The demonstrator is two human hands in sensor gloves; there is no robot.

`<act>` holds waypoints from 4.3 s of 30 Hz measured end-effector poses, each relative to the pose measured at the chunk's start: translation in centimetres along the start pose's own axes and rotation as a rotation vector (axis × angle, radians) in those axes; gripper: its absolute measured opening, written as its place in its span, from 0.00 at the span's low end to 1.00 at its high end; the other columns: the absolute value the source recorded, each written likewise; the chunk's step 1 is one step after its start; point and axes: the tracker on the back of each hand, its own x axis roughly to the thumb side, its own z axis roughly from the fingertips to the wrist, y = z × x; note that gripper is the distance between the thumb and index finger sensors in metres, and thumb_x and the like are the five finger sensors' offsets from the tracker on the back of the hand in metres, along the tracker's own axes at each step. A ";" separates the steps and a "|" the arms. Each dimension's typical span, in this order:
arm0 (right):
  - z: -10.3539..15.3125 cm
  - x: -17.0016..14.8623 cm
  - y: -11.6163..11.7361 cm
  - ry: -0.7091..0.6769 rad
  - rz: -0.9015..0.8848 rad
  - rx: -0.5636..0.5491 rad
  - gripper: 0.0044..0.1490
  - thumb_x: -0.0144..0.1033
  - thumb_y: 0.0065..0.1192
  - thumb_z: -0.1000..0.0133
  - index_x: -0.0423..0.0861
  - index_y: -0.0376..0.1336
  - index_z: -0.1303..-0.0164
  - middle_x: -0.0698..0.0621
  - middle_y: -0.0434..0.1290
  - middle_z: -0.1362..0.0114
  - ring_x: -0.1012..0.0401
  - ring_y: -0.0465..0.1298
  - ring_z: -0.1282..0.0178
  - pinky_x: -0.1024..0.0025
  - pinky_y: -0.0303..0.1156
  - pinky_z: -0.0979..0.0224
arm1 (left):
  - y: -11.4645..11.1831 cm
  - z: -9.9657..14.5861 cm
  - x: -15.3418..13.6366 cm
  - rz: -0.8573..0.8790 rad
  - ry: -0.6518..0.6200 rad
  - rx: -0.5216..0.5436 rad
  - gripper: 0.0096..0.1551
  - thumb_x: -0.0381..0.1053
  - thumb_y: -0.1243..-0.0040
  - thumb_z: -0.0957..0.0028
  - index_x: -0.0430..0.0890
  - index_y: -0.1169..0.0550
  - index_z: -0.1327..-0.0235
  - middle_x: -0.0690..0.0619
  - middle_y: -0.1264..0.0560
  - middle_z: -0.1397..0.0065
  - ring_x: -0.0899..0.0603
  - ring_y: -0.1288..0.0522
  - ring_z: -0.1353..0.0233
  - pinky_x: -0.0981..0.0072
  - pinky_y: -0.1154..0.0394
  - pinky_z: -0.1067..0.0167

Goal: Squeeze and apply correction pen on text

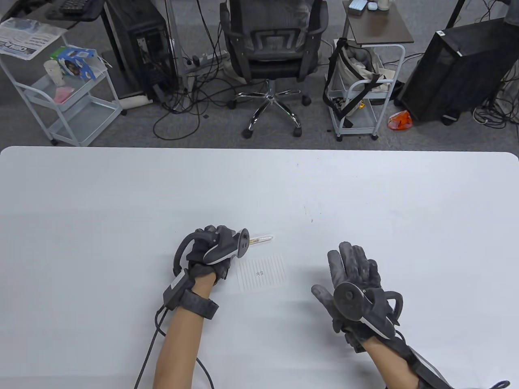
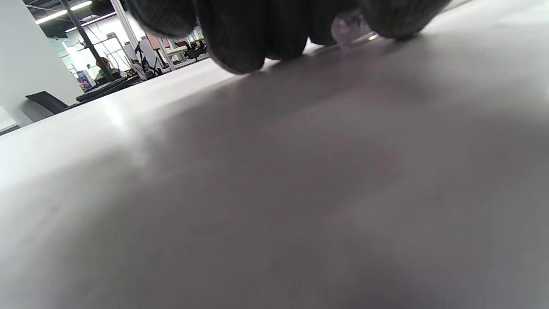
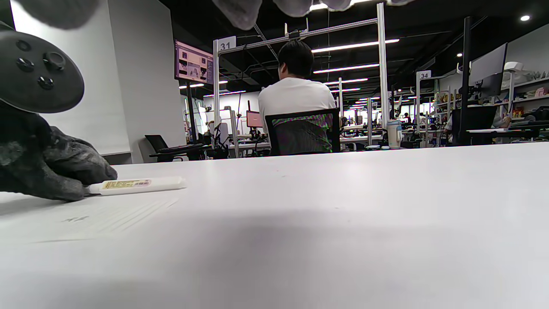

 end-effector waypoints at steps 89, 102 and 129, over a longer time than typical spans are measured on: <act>-0.4 3.7 4.5 0.134 -1.113 0.275 0.26 0.64 0.65 0.51 0.50 0.75 0.69 0.51 0.84 0.66 0.55 0.82 0.73 0.54 0.79 0.56 | 3.2 16.3 4.5 0.536 -0.523 0.280 0.29 0.63 0.42 0.58 0.49 0.25 0.47 0.52 0.20 0.47 0.47 0.17 0.54 0.50 0.22 0.48; -0.2 3.3 3.9 0.150 -1.091 0.176 0.26 0.63 0.64 0.50 0.49 0.77 0.72 0.53 0.85 0.71 0.58 0.83 0.79 0.60 0.82 0.60 | 3.5 16.3 4.4 0.582 -0.483 0.328 0.28 0.62 0.38 0.59 0.49 0.22 0.50 0.53 0.17 0.51 0.48 0.16 0.57 0.51 0.20 0.50; -0.5 -2.7 2.0 0.328 -1.118 -0.033 0.25 0.61 0.65 0.49 0.48 0.76 0.73 0.51 0.85 0.71 0.57 0.82 0.78 0.59 0.81 0.59 | 0.0 11.6 -5.8 0.576 -0.139 0.244 0.26 0.59 0.36 0.60 0.48 0.20 0.51 0.52 0.16 0.51 0.47 0.15 0.57 0.50 0.20 0.51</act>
